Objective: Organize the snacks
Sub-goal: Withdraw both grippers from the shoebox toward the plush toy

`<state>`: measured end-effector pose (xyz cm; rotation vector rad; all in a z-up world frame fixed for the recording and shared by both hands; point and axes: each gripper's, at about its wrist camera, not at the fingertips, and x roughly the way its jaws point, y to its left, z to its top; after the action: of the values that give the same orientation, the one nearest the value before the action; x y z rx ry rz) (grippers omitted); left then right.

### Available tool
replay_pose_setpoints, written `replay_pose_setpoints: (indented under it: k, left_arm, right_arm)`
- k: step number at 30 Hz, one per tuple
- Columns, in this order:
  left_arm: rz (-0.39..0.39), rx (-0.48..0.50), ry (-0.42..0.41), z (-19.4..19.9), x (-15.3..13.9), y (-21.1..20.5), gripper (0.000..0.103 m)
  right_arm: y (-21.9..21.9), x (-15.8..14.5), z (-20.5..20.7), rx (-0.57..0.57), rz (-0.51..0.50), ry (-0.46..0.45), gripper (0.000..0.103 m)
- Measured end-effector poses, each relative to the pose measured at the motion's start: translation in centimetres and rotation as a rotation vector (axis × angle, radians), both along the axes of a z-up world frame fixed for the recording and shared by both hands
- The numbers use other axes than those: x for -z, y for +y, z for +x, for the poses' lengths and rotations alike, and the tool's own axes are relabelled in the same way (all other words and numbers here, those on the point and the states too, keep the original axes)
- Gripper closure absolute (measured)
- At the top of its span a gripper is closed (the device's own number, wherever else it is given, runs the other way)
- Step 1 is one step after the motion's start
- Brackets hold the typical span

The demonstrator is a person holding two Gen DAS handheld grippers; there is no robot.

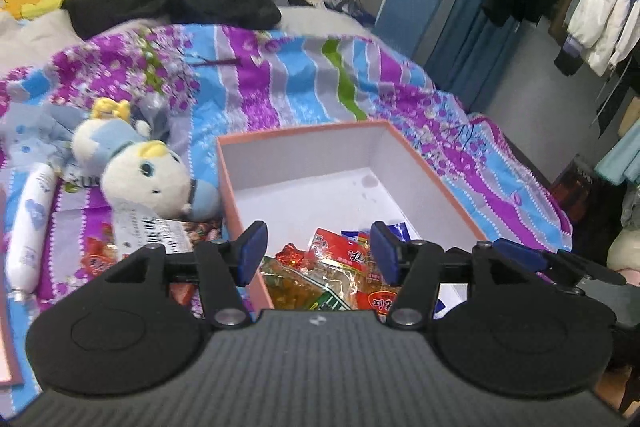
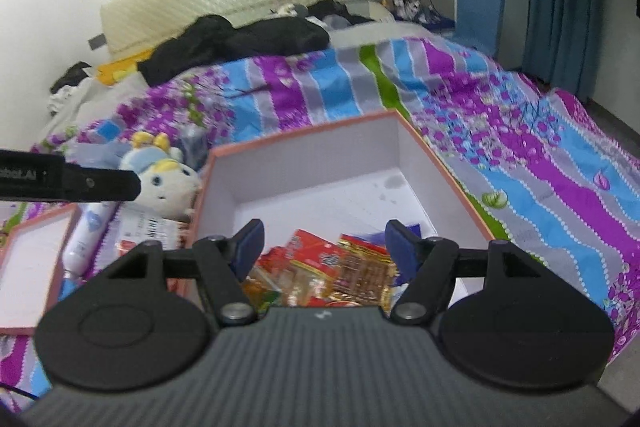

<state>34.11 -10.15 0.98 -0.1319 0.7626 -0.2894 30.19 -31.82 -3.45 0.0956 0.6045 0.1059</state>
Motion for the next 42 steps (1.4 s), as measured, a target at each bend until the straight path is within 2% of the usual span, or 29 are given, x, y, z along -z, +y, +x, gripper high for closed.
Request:
replay_pose_setpoints:
  k: [11, 18, 24, 29, 37, 42]
  left_arm:
    - [-0.013, -0.060, -0.101, -10.2, -4.3, 4.5, 0.040]
    - [0.004, -0.097, -0.153, -15.0, -4.9, 7.2, 0.040]
    - [-0.010, -0.152, -0.177, -18.8, -3.9, 9.3, 0.040]
    - [-0.025, -0.187, -0.157, -21.0, -2.0, 11.1, 0.040]
    - [-0.069, -0.216, -0.084, -22.5, 2.5, 12.9, 0.040]
    - [-0.091, -0.257, -0.030, -21.7, 5.2, 14.2, 0.040]
  right_arm:
    - [3.5, -3.6, -6.7, -0.079, -0.002, -0.089, 0.034]
    - [5.5, -4.4, -10.5, -0.119, -0.002, -0.125, 0.034]
    - [7.1, -3.6, -12.7, -0.156, -0.019, -0.132, 0.034]
    - [8.5, -2.8, -13.8, -0.190, -0.045, -0.122, 0.034]
    - [10.3, -0.2, -14.9, -0.259, -0.072, -0.089, 0.034]
    - [11.0, 1.2, -14.1, -0.298, -0.095, -0.052, 0.034]
